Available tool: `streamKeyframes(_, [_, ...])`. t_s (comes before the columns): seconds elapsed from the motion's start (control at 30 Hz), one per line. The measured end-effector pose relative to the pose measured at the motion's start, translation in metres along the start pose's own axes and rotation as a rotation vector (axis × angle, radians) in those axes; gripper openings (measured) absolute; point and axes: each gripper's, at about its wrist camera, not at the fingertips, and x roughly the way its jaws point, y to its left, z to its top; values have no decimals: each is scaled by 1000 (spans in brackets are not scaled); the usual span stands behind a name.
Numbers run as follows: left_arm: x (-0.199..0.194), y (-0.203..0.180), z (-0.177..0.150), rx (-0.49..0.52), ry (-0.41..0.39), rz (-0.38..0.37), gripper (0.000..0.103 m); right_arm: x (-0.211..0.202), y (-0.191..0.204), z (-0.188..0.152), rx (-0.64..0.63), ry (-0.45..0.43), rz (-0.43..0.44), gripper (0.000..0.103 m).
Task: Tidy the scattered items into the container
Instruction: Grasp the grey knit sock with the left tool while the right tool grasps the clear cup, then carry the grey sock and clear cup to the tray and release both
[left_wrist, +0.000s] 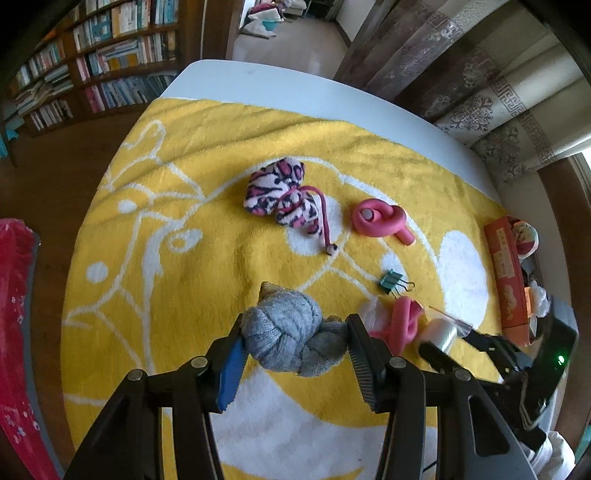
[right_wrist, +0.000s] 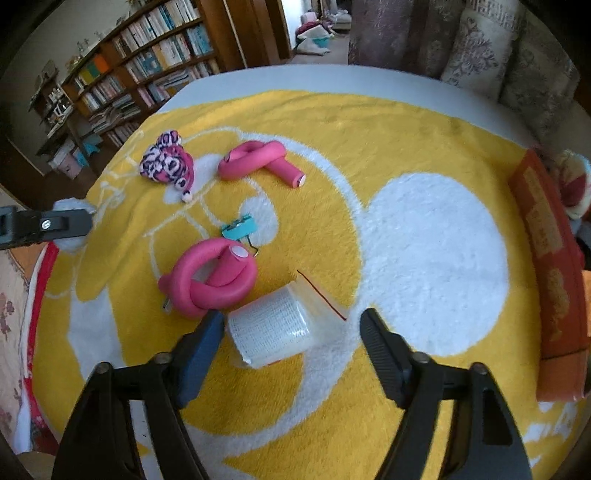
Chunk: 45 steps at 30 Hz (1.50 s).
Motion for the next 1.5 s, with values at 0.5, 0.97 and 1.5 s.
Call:
streamKeyframes(0.5, [-13,-65,-14,41,-33,-4,53,-67,-43,-18,110,-85,110,48])
streamKeyframes(0.97, [-2,-214,-12,229,-37,-97,53,-169,-169,-37,294,-316,-52,48])
streamKeyframes(1.5, [-4,-328,-1,387,-56,-132,53,-201,-255,-21,353,-448,-214,75])
